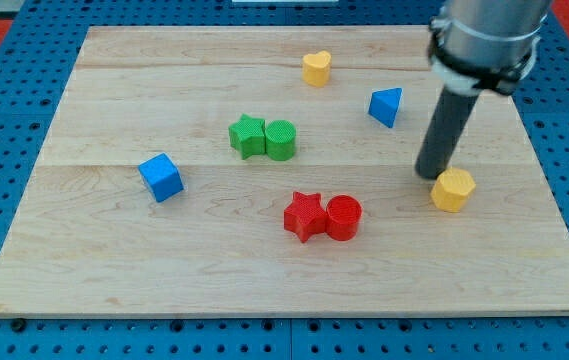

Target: Push the yellow hexagon towards right side of red circle

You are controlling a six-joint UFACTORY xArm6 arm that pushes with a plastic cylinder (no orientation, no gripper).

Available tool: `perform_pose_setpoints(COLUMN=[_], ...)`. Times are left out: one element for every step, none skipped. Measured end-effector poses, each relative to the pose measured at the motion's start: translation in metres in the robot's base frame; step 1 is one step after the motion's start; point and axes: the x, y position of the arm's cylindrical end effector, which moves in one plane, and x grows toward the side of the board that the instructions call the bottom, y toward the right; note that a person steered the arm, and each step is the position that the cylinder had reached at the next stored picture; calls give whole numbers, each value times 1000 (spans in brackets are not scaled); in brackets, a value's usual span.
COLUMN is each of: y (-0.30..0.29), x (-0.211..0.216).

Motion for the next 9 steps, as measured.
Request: perform_pose_setpoints(y=[-26,-14,26,77,69,3,-30,-13,41], x=[13,-14,-40,-42,-18,11,27,21,14])
